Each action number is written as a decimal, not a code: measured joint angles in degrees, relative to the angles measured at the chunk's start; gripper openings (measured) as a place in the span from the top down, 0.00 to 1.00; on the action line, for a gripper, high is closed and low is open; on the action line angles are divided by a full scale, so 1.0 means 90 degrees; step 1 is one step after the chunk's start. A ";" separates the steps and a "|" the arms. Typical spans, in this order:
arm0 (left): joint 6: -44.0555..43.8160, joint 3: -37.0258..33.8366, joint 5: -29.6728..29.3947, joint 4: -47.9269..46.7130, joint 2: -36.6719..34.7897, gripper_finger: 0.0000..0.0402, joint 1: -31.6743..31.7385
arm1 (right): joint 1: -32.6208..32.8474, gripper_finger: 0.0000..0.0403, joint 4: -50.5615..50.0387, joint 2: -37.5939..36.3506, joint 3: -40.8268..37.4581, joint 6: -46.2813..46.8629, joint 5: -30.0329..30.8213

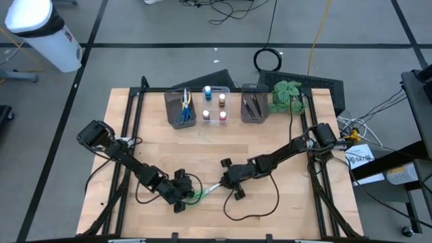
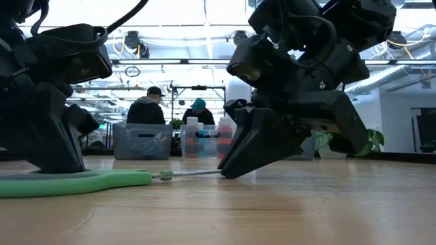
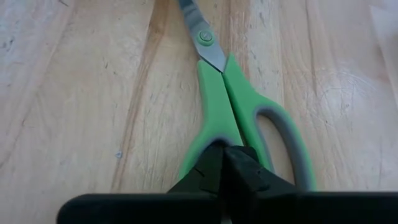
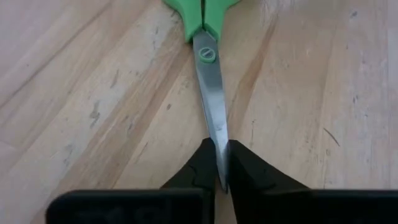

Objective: Pick & Place Paint Supplies
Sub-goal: Put the green scissors into the left black bin

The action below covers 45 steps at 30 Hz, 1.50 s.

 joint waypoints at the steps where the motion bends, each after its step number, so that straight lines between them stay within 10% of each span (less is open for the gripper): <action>1: 0.0000 -0.0002 -0.0002 0.0002 0.0000 0.97 0.0000 | 0.0000 0.96 -0.0007 0.0000 0.0000 0.0009 0.0001; 29: 0.0654 -0.0036 -0.0367 0.0861 -0.2421 0.90 -0.0025 | 0.0505 0.98 0.0249 -0.0983 -0.0031 -0.0405 0.1160; 37: 0.0220 -0.0024 -0.1075 0.1185 -0.2429 0.64 0.0191 | 0.1029 0.98 -0.0392 -0.1611 -0.0027 -0.0653 0.2391; 45: -0.1377 -0.0024 -0.0361 0.1260 -0.2431 0.32 0.0688 | 0.1324 0.98 -0.0441 -0.1715 -0.0024 -0.1102 0.3570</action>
